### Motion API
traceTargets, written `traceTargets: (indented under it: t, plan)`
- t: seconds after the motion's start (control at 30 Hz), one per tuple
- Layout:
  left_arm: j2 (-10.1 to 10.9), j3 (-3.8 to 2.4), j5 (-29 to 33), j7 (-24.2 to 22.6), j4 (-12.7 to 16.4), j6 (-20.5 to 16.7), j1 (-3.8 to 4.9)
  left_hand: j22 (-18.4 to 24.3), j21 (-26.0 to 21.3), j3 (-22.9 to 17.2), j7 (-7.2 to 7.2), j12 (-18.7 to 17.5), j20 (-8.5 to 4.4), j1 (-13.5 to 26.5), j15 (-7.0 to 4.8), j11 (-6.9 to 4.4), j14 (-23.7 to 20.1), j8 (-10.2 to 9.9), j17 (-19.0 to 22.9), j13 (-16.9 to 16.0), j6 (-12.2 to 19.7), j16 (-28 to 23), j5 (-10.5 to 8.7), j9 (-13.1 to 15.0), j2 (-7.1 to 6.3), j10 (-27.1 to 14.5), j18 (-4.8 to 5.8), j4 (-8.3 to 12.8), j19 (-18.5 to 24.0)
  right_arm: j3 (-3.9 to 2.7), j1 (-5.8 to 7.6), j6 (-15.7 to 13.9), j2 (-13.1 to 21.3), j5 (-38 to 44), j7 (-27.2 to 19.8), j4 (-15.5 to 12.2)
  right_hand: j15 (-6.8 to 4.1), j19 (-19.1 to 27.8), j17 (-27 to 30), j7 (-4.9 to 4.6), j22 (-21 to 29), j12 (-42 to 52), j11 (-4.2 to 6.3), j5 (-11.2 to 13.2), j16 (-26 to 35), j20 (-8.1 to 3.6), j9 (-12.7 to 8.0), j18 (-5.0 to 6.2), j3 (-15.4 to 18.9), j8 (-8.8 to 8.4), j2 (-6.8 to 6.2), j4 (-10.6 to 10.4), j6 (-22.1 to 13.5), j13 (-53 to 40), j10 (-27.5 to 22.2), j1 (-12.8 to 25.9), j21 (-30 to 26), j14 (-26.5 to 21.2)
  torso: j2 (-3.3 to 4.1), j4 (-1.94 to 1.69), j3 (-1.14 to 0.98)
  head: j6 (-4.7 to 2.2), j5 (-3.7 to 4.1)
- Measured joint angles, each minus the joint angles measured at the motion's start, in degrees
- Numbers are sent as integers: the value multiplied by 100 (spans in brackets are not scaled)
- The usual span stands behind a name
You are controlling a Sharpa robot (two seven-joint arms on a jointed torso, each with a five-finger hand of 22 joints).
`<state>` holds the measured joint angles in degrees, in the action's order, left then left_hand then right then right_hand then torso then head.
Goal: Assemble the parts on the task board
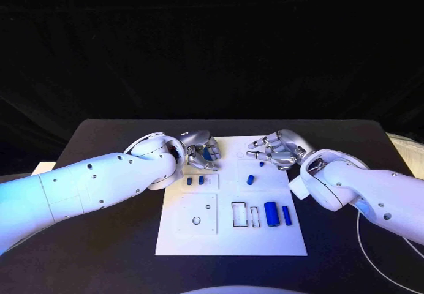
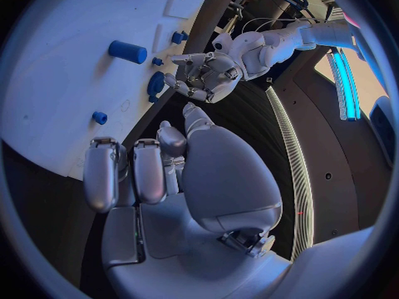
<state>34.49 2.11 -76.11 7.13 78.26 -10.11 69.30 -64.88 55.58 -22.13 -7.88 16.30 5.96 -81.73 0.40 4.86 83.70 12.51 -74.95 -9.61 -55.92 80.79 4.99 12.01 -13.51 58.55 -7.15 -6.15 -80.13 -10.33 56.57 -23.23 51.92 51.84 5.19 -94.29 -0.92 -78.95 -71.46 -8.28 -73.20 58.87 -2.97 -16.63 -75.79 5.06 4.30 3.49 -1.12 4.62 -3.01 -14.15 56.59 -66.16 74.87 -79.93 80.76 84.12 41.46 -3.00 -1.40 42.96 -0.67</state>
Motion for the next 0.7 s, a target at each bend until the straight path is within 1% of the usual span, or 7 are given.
traceTargets:
  t: [0.03,0.17,0.23,0.27,0.43,0.57,0.7]
  plan:
    - [-19,0,-29,24,-20,53,0,-116,155,0,14,0,-3,9,-10,-6,10,-26,0,17,-29,40,0,-18,49,65,0,0,-57,0,-1,-2,0,-2,-3,-1,0,9,11,0,9,-20,-18,0,0,9,0,0,0,0,0,0,0,5,-19,0,-9,0,0,0,0,0,-1]
    - [-84,-2,-145,129,-101,243,-2,-340,453,0,22,0,-28,-13,-19,-17,19,-58,0,53,-80,60,0,-50,69,135,1,0,-149,0,-1,-10,-1,-7,-11,-4,0,9,11,0,9,-20,-18,0,0,9,0,0,0,0,0,0,0,6,-19,0,-9,0,2,2,1,12,-1]
    - [-114,-2,-191,179,-139,316,-3,-407,539,0,19,0,-29,-13,-19,-37,20,-58,1,68,-117,69,0,-58,69,155,86,0,-149,0,-2,-13,-1,-10,-14,-5,0,9,11,0,9,-20,-18,0,0,9,0,0,0,0,0,0,0,6,-19,0,-9,0,2,1,3,16,2]
    - [-127,-2,-209,196,-155,342,-3,-433,571,0,23,0,-43,-13,-20,-16,19,-58,1,73,-121,82,0,-64,69,176,86,0,-164,0,-2,-14,-1,-10,-15,-6,0,8,11,0,9,-20,-18,0,0,9,0,0,0,0,0,0,0,6,-19,0,-9,0,2,1,3,20,2]
    - [-202,-1,-280,266,-229,422,-3,-509,655,-8,54,-35,-32,-56,-28,-48,28,-80,1,109,-213,82,0,-84,158,250,86,7,-187,0,-2,-16,-3,-13,-17,-6,0,8,10,0,9,-20,-18,0,0,9,0,0,0,0,0,0,0,6,-18,0,-9,0,2,-2,5,32,2]
    - [-250,0,-313,308,-253,432,-3,-568,694,-132,63,-36,-53,-134,-52,-84,27,-80,1,141,-324,82,0,-106,236,376,87,65,-208,0,-2,-16,-6,-15,-18,-6,0,8,10,0,9,-20,-18,0,0,9,0,0,0,0,0,0,0,6,-18,0,-8,0,2,-1,7,34,-7]
    - [-279,0,-331,339,-266,432,-4,-595,737,-197,83,-37,-53,-135,-61,-89,18,-110,2,159,-344,106,0,-125,237,414,86,80,-207,0,-2,-15,-8,-16,-18,-5,0,8,10,0,9,-20,-18,0,0,9,0,0,0,0,0,0,0,6,-18,0,-8,0,2,3,7,34,-12]
